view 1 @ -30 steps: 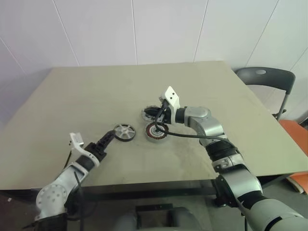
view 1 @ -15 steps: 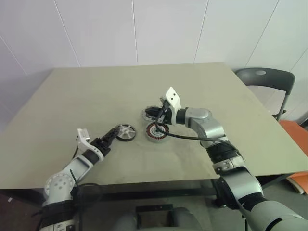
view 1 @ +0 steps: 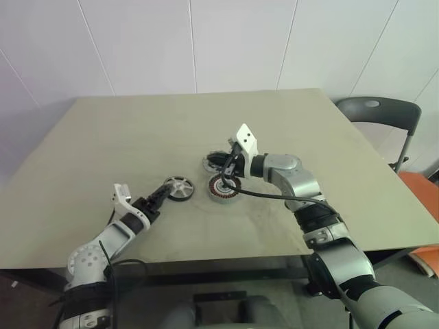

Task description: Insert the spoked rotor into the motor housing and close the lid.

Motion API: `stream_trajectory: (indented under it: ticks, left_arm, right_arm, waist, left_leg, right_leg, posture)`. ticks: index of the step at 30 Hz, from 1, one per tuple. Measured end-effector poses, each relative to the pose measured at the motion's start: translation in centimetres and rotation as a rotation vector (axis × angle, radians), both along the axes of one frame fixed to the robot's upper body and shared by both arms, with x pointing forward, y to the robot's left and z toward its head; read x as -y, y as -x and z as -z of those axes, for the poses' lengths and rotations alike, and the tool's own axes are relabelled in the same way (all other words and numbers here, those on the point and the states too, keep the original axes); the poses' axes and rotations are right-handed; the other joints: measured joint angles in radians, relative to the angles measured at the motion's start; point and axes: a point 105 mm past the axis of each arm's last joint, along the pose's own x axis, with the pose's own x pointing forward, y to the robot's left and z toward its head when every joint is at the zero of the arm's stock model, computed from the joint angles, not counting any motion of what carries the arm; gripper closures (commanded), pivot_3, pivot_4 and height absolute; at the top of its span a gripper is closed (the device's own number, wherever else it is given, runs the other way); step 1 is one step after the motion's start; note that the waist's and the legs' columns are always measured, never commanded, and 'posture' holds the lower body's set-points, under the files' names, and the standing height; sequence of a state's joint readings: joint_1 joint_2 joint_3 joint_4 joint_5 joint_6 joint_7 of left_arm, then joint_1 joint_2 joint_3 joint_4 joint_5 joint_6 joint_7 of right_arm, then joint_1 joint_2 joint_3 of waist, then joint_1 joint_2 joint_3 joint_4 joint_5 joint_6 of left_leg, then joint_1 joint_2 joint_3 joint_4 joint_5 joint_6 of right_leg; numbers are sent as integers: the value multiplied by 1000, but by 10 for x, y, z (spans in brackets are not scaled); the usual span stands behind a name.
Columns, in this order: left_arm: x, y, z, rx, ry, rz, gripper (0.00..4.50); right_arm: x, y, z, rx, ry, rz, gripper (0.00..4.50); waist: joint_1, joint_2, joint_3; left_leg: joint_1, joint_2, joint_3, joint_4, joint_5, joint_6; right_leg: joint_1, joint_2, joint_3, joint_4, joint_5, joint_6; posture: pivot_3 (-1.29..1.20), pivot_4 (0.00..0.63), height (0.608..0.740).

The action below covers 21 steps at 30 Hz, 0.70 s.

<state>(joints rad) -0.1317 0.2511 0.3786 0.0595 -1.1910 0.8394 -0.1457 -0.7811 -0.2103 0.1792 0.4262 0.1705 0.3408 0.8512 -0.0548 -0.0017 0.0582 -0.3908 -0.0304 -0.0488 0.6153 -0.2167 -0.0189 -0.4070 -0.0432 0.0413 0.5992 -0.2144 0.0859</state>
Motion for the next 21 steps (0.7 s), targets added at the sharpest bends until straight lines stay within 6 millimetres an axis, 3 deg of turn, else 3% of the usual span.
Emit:
stream_trajectory:
  ticks: [7,13,18,21]
  left_arm:
    - [3,0,0,3,20,-1,4118]
    - [4,0,1,1,34,-1,4117]
    - [-2,0,-4,14,89,-28,4117]
    - [-5,-2,-12,29,137,-44,4117]
  right_arm:
    - [0,2,1,-11,-8,-12,4500]
    - [13,12,12,-84,-17,-70,4500]
    - [48,17,12,-97,34,-110,4500]
    - [72,18,25,-83,175,-115,4500]
  waist:
    - [10,0,0]
    - [12,-1,-1]
    - [12,-1,-1]
    - [12,-2,-1]
  left_leg:
    - [0,0,0,0,0,0]
    - [0,0,0,1,0,0]
    - [0,-1,1,1,0,0]
    - [0,-1,5,1,0,0]
  right_leg:
    - [0,0,0,0,0,0]
    - [1,0,0,0,0,0]
    - [1,0,0,0,0,0]
    - [1,0,0,0,0,0]
  posture:
    - [0,0,740]
    - [0,0,740]
    - [0,0,740]
    - [0,0,740]
